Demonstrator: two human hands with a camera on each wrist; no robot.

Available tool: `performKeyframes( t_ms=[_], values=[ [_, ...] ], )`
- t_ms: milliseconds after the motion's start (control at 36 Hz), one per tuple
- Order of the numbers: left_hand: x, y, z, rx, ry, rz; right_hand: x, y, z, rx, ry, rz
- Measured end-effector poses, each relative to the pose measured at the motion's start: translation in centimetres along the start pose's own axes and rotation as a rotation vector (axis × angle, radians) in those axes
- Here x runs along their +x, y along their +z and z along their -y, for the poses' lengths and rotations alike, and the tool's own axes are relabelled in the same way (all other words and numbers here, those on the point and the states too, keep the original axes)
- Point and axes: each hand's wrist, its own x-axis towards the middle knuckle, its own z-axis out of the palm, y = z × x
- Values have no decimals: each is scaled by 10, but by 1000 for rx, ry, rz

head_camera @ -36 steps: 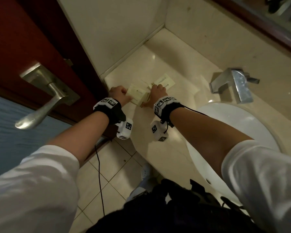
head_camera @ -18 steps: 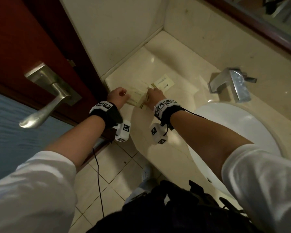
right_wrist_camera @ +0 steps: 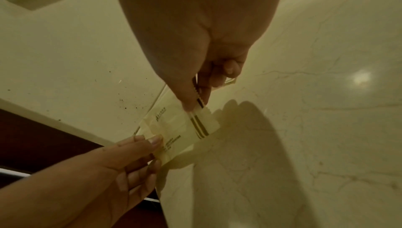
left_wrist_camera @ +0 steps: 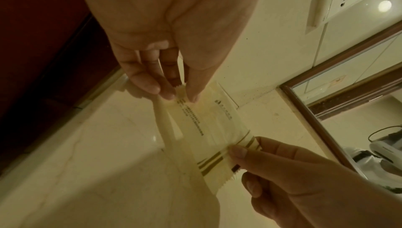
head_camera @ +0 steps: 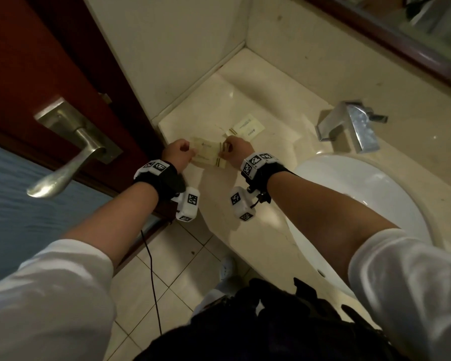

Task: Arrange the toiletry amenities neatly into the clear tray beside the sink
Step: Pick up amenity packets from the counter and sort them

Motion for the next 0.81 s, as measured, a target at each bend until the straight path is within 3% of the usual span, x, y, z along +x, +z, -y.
performKeyframes(
  t_ms=[222, 500, 806],
  values=[
    [-23, 6, -22, -315, -44, 12, -10, -8, -12, 229, 19, -99],
    [-49, 23, -70, -539, -52, 214, -45, -33, -40, 738, 138, -279],
    [-91, 83, -129, -676, -99, 377, -105, -74, -84, 1266, 322, -458]
  ],
)
